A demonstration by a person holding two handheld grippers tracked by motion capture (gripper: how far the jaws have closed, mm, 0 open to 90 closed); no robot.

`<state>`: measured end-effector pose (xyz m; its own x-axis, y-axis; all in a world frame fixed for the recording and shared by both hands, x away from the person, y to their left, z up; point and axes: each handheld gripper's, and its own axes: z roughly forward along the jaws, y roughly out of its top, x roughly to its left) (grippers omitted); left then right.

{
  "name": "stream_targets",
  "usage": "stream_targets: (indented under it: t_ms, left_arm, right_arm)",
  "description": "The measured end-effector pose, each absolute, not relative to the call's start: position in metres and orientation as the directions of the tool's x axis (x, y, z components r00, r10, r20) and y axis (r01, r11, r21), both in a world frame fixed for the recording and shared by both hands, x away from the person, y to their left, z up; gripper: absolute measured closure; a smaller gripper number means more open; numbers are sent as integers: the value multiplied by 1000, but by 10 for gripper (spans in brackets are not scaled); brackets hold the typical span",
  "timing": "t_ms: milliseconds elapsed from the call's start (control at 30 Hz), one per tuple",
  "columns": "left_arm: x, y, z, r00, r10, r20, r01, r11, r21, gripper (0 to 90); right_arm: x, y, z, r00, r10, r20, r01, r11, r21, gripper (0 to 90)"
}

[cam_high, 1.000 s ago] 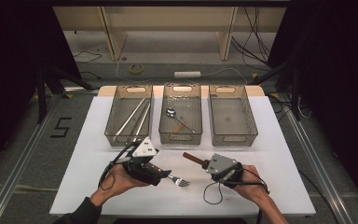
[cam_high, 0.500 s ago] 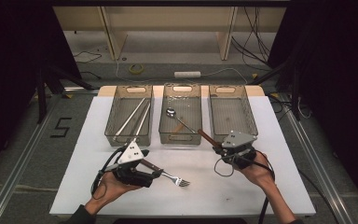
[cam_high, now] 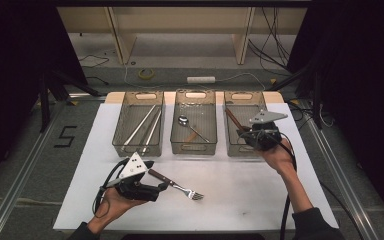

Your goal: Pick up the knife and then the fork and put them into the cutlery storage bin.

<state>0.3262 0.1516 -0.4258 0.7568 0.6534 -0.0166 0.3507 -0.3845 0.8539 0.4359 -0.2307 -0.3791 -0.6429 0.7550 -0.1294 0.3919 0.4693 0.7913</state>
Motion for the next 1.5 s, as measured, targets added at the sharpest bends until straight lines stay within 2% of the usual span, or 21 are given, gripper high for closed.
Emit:
stream_targets:
  t_ms: [533,1500]
  left_arm:
    - [321,156,-427,748,663,-24,350,-362,864,162]
    - [317,160,-424,730,683,-35,339,-318,885,163]
  right_arm:
    - [499,-230,-363,-527,848,-60,480,355,802,778]
    - [532,-225,-380,-439,898,16,560,260,787,776]
